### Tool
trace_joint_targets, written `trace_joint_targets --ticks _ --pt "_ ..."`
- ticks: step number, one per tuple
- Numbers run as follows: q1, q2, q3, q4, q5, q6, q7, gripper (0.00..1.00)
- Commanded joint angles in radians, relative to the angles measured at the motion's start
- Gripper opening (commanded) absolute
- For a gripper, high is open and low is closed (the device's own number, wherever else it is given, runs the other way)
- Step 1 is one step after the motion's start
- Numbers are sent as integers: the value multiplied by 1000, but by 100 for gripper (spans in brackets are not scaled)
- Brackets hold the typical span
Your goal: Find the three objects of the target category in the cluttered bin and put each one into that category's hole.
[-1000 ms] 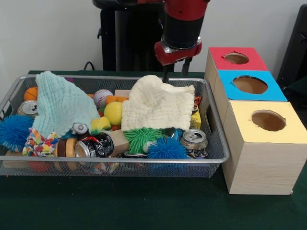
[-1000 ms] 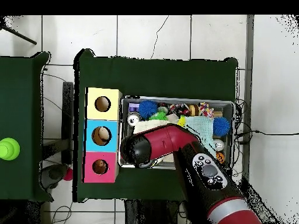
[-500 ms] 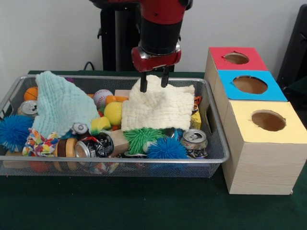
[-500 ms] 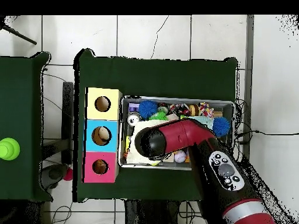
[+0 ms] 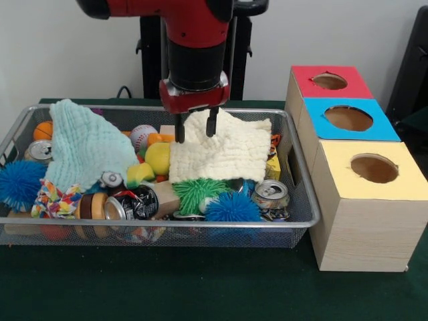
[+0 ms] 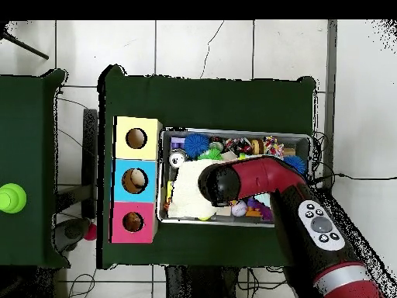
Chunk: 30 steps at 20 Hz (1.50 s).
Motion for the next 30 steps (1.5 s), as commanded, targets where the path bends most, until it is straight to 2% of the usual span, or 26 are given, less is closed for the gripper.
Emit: trace_joint_targets --ticks 1,5,12,16,18,19,27,30 --pt "-47 118 -19 -9 49 -245 196 100" --pt "-46 148 -36 -14 93 -279 217 100" --pt "-47 259 -85 -3 191 -372 233 100" --pt "-10 284 -136 -26 198 -402 223 100" --pt "46 283 -196 -69 161 -386 201 100" --pt "63 283 -214 -80 156 -378 171 0" --pt "79 254 -233 -121 146 -275 77 0" --pt "95 214 -259 -132 94 -232 1 0"
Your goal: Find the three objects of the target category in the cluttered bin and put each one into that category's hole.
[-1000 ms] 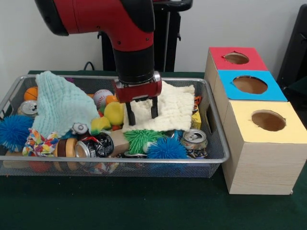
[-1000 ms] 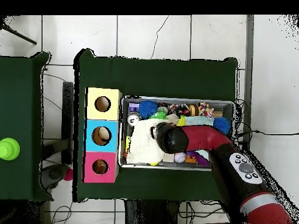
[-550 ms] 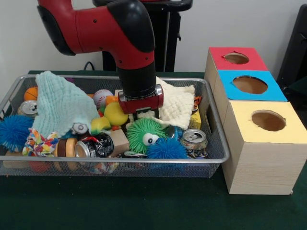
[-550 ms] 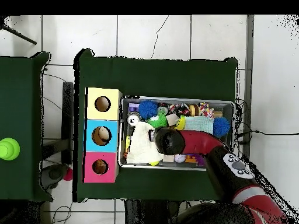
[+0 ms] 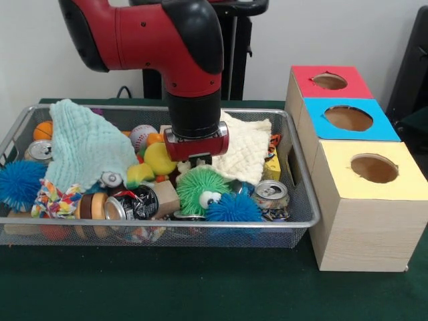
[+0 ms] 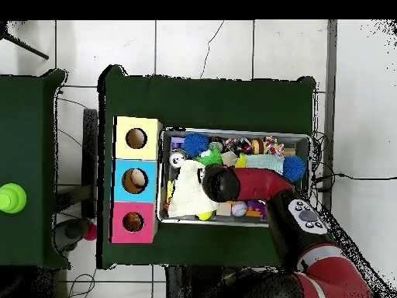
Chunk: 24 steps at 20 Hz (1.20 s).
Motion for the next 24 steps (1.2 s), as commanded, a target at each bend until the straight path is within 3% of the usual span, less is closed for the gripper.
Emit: trace_joint_targets --ticks 1,7,14,24 --pt "25 21 -97 -77 -91 138 -20 0" --pt "4 -34 -96 -131 -233 183 -223 0" --pt "-119 -37 -8 -176 -318 223 -366 0" --pt "-216 -33 113 -216 -398 304 -546 0"
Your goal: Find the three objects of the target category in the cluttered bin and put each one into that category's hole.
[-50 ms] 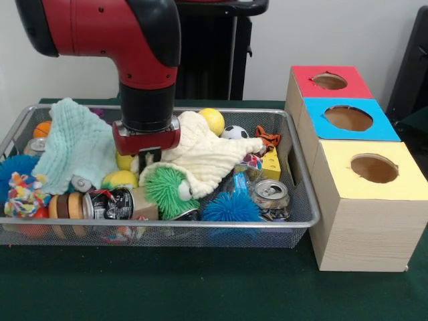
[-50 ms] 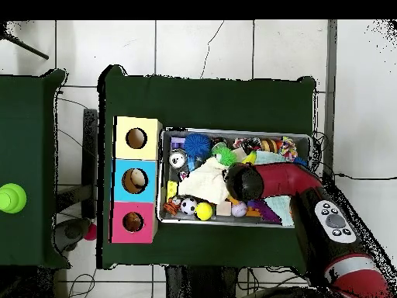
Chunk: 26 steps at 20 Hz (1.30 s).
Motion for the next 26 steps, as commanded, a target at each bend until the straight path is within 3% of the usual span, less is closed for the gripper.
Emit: trace_joint_targets --ticks 1,10,26 --pt "-104 10 46 -151 -160 144 -464 0" --pt "-166 18 114 -192 -173 202 -585 0" --pt "-215 0 166 -246 -173 311 -736 0"
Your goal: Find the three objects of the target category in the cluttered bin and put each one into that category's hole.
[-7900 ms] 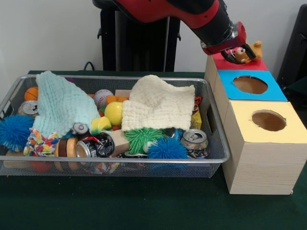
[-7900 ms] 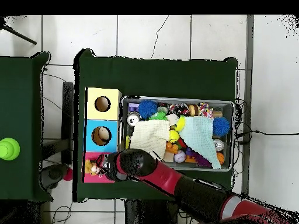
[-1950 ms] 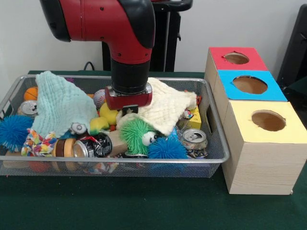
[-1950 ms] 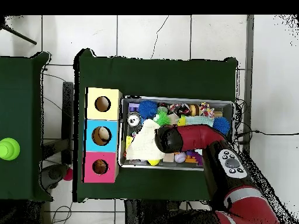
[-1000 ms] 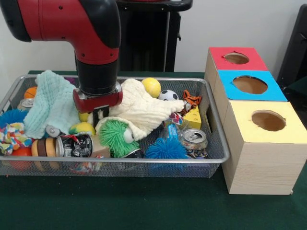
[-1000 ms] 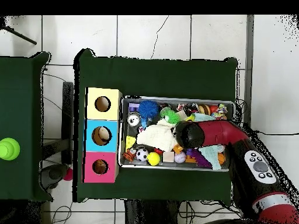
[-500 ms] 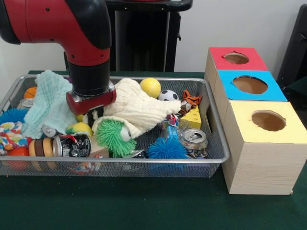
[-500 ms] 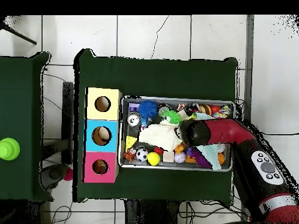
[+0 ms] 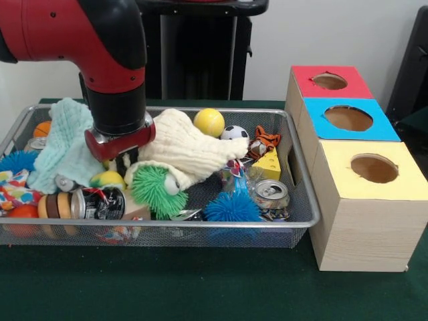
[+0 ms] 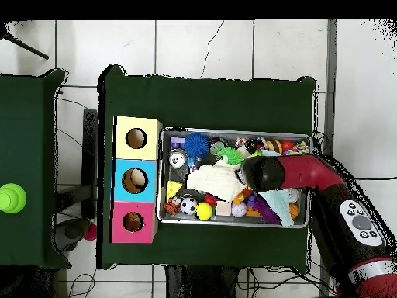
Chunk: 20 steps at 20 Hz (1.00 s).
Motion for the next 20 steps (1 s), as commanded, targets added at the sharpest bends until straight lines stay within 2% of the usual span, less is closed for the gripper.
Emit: trace_joint_targets --ticks 1,3,7,10,14,17,20 --pt "-69 -27 6 -199 -129 130 -411 0" --pt "-68 -37 4 -208 -119 169 -413 0" --pt "-53 -71 -19 -212 -56 330 -371 0" --pt "-30 -94 -41 -220 22 515 -283 0" --pt "-12 -111 -43 -233 83 713 -231 0" --pt "-16 -111 -36 -232 123 801 -179 0" --pt "-22 -105 -18 -242 148 901 -172 0"
